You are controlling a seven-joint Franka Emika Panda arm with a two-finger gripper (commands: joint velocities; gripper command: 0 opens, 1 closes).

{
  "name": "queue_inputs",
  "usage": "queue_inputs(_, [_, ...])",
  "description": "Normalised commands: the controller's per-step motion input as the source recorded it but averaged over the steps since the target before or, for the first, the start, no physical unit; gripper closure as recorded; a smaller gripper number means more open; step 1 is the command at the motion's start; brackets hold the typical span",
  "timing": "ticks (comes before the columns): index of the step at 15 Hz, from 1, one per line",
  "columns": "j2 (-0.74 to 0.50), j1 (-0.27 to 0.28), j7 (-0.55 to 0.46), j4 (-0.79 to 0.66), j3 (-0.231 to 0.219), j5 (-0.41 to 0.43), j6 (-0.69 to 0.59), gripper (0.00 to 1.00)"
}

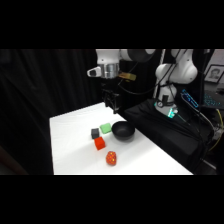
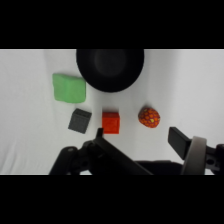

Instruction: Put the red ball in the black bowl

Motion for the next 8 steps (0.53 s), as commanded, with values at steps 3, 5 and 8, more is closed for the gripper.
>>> queue_inputs(3, [0.02,-0.003,0.04,0.03,0.023,-0.014,0.03,0.0])
queue_inputs(5, [0.05,0.016,0.1,0.07,0.046,-0.045,0.04,0.0])
queue_inputs(8, [0.1,0.041,0.11,0.12,0.061,-0.029,0.09,0.0])
